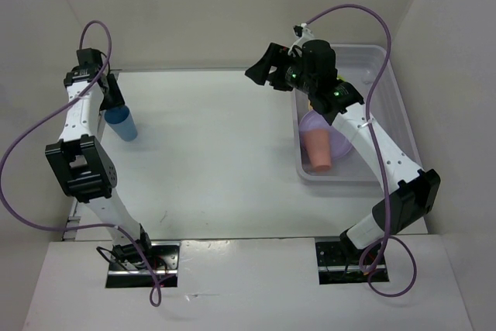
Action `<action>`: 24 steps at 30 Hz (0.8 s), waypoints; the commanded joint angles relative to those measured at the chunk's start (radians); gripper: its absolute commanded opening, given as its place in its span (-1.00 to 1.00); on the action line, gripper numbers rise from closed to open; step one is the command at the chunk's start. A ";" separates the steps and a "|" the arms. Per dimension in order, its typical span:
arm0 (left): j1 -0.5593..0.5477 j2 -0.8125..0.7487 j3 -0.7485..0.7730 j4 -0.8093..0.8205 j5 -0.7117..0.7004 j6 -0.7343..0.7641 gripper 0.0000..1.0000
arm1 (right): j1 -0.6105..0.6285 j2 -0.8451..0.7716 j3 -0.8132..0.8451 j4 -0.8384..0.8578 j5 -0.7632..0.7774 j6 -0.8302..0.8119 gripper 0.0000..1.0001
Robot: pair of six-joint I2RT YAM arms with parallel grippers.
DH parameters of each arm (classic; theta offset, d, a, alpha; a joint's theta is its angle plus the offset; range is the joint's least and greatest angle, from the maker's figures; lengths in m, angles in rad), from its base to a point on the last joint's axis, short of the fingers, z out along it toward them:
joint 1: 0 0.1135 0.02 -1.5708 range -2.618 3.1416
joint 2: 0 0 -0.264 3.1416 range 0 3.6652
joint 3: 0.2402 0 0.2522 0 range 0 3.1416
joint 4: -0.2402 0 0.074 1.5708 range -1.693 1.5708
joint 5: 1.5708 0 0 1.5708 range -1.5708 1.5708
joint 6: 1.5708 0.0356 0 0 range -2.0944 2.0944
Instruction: Place the mixed dishes into the plastic bin
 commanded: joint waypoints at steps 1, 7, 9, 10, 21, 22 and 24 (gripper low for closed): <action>0.009 0.012 0.002 0.025 0.014 0.015 0.38 | 0.009 -0.027 -0.003 0.048 0.003 -0.018 0.69; 0.053 0.032 -0.008 0.025 0.002 -0.005 0.30 | 0.009 -0.027 -0.003 0.048 0.003 -0.018 0.69; 0.066 0.042 -0.009 0.025 0.002 -0.005 0.19 | 0.009 -0.027 -0.003 0.057 0.003 -0.018 0.69; 0.066 0.053 -0.009 0.025 0.011 -0.005 0.19 | 0.009 -0.027 -0.003 0.057 -0.006 -0.018 0.69; 0.096 0.111 -0.029 0.035 0.025 -0.014 0.15 | 0.009 -0.018 -0.003 0.066 -0.018 -0.009 0.69; 0.096 0.121 -0.029 0.035 0.025 -0.014 0.09 | 0.009 -0.018 -0.003 0.066 -0.018 -0.009 0.69; 0.106 0.130 -0.029 0.035 0.038 -0.014 -0.40 | 0.009 -0.018 -0.003 0.057 -0.018 -0.018 0.69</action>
